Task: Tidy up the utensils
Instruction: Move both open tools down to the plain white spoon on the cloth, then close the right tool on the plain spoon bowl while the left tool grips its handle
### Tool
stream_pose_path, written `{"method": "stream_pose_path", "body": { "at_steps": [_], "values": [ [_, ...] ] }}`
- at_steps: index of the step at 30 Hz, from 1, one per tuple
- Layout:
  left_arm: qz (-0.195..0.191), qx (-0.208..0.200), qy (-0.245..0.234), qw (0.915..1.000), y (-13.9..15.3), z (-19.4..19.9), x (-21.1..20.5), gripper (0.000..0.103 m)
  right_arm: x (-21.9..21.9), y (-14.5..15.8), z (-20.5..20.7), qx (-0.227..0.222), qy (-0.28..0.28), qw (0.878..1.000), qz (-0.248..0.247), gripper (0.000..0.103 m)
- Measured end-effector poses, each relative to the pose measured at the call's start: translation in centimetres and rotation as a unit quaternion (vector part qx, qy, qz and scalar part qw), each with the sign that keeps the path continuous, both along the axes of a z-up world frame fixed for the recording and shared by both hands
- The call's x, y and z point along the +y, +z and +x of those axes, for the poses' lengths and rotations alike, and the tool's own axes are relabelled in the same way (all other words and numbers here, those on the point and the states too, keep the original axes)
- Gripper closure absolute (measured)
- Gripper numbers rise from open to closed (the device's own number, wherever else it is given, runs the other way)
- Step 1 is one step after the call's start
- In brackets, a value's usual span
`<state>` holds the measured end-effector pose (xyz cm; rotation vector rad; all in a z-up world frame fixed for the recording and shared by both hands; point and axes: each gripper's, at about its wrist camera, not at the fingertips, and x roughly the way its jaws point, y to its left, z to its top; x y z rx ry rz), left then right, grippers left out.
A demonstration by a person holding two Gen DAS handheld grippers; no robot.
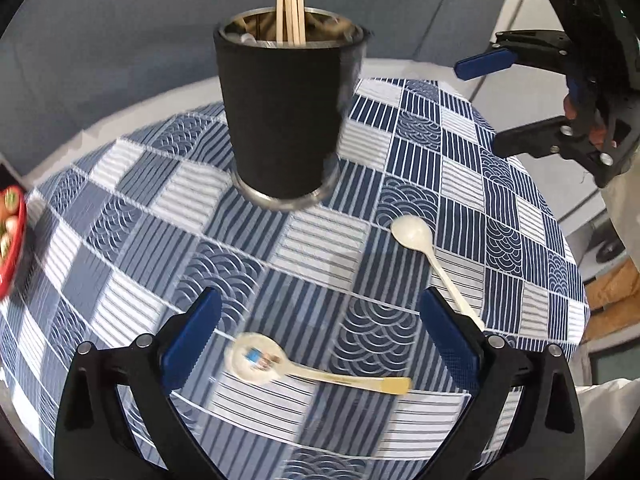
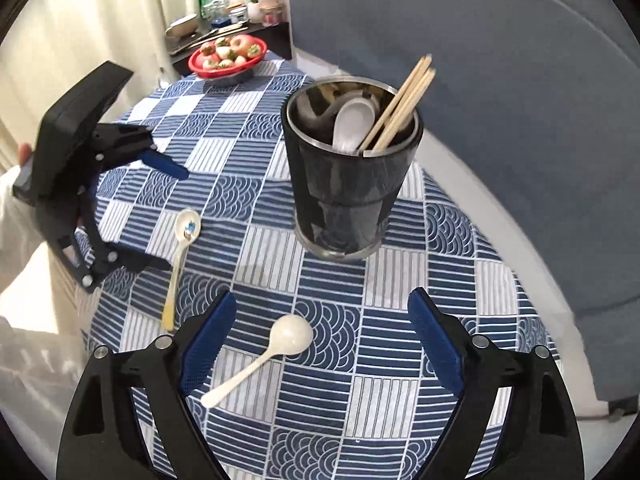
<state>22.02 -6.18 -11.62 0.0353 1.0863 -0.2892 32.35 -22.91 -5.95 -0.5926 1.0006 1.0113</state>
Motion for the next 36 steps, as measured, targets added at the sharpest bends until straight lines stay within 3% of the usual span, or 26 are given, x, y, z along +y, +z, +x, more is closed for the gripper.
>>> {"method": "stream_pose_path", "body": {
  "at_steps": [5, 12, 22, 24, 30, 32, 36],
  "values": [
    [-0.015, 0.01, 0.042, 0.999, -1.2, -1.8, -3.0, 0.006, -1.3, -2.7, 0.7, 0.055, 0.017, 0.998, 0.014, 0.024],
    [-0.024, 0.029, 0.079, 0.9962, -3.7, -4.1, -7.9, 0.006, -3.0, -5.6, 1.6, 0.118, 0.025, 0.992, 0.044, 0.042],
    [-0.007, 0.039, 0.112, 0.993, -6.4, -5.0, -12.9, 0.006, -4.3, -10.0, 1.7, 0.217, 0.015, 0.973, 0.078, 0.047],
    [-0.005, 0.041, 0.121, 0.9919, -6.7, -5.0, -13.3, 0.006, -4.5, -11.3, 1.8, 0.248, 0.005, 0.965, 0.087, 0.053],
    [0.023, 0.04, 0.138, 0.9894, -7.6, -4.7, -14.3, 0.007, -4.6, -13.9, 2.3, 0.318, -0.029, 0.942, 0.1, 0.054],
    [0.03, 0.049, 0.137, 0.9888, -8.1, -4.5, -14.4, 0.016, -4.6, -14.6, 2.6, 0.338, -0.04, 0.933, 0.112, 0.06],
    [0.056, 0.043, 0.142, 0.9874, -8.2, -4.5, -14.3, 0.022, -4.6, -16.1, 3.8, 0.407, -0.072, 0.899, 0.145, 0.062]
  ]
}}
